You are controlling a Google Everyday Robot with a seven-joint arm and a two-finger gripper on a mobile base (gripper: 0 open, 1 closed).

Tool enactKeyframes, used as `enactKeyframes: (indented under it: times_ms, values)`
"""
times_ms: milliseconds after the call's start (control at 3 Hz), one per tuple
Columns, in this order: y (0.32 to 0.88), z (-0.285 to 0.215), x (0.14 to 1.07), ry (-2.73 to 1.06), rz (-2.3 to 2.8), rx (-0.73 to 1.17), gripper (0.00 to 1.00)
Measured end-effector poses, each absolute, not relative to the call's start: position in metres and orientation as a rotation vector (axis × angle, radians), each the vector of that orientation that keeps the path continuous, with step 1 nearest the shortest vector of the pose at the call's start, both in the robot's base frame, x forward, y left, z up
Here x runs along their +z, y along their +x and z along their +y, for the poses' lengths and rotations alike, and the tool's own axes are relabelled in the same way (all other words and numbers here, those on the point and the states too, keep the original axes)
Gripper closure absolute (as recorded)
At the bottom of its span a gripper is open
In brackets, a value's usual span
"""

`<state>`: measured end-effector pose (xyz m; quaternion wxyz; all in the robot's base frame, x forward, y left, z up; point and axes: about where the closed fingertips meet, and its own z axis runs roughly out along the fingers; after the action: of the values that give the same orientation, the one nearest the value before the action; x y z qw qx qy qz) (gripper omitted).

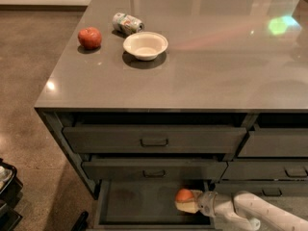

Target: Place orange into bottom drawer

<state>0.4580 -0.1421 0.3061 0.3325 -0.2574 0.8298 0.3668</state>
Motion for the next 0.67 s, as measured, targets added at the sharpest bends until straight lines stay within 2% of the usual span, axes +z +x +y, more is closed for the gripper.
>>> enactKeyframes:
  times_ms: [667]
  values:
    - [0.466, -0.132, 0.248, -0.715, 2.161, 0.864, 1.00]
